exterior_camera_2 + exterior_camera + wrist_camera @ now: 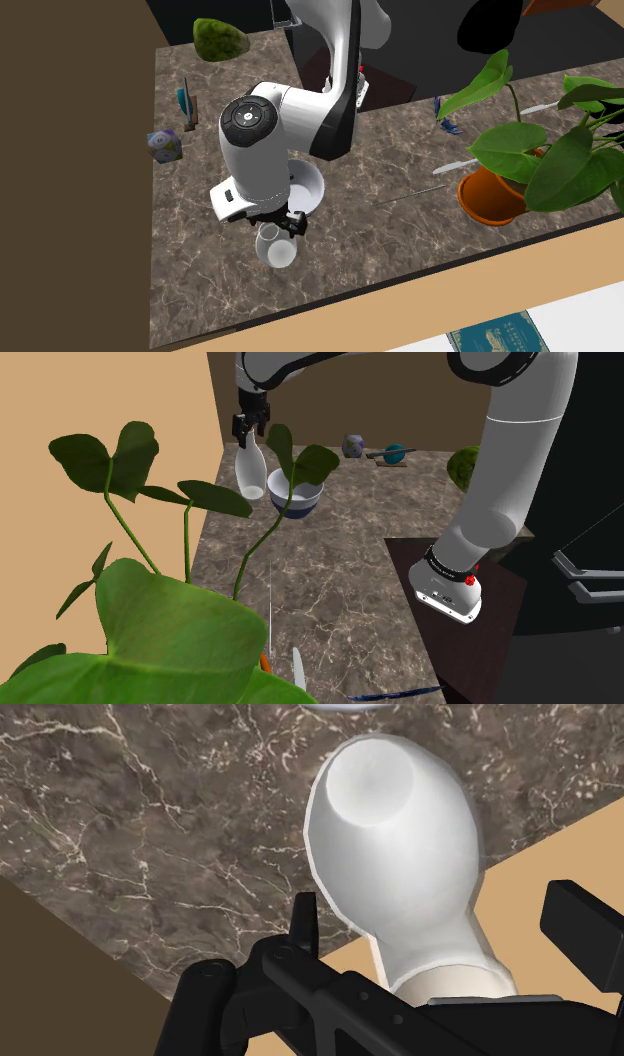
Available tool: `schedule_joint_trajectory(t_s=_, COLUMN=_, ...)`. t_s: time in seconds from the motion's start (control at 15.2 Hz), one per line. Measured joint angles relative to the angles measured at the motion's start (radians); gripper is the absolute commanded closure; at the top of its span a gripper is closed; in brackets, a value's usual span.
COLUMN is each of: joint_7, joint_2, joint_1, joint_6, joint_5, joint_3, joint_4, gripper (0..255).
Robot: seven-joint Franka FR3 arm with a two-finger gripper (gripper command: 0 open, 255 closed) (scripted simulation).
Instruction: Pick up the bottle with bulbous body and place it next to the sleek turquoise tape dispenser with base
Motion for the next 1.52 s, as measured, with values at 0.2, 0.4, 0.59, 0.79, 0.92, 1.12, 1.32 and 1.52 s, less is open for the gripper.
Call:
schedule_joint_trajectory(t_s=0.2, joint_7=0.000, joint_2=0.000, joint_1=0.000, joint_6=0.000, joint_5=0.000, joint_3=0.000, joint_4=0.000, gripper=255)
schedule_joint_trajectory(t_s=0.4, joint_7=0.000, joint_2=0.000, joint_1=0.000, joint_6=0.000, joint_5=0.000, joint_3=0.000, joint_4=0.000, gripper=255)
schedule_joint_trajectory(t_s=0.59, joint_7=0.000, joint_2=0.000, joint_1=0.000, joint_6=0.000, joint_5=0.000, joint_3=0.000, joint_4=0.000, gripper=255)
schedule_joint_trajectory(t_s=0.79, joint_7=-0.001, joint_2=-0.006, joint_1=0.000, joint_6=-0.015, joint_5=0.002, joint_3=0.001, joint_4=0.008, gripper=255)
schedule_joint_trajectory(t_s=0.92, joint_7=-0.003, joint_2=-0.013, joint_1=-0.001, joint_6=-0.032, joint_5=0.004, joint_3=0.001, joint_4=0.019, gripper=255)
schedule_joint_trajectory(t_s=1.12, joint_7=-0.006, joint_2=-0.020, joint_1=-0.002, joint_6=-0.074, joint_5=0.007, joint_3=0.002, joint_4=0.054, gripper=255)
schedule_joint_trajectory(t_s=1.32, joint_7=-0.008, joint_2=-0.025, joint_1=-0.001, joint_6=-0.111, joint_5=0.008, joint_3=0.003, joint_4=0.086, gripper=255)
schedule_joint_trajectory(t_s=1.52, joint_7=-0.007, joint_2=-0.033, joint_1=0.000, joint_6=-0.146, joint_5=0.011, joint_3=0.005, joint_4=0.113, gripper=255)
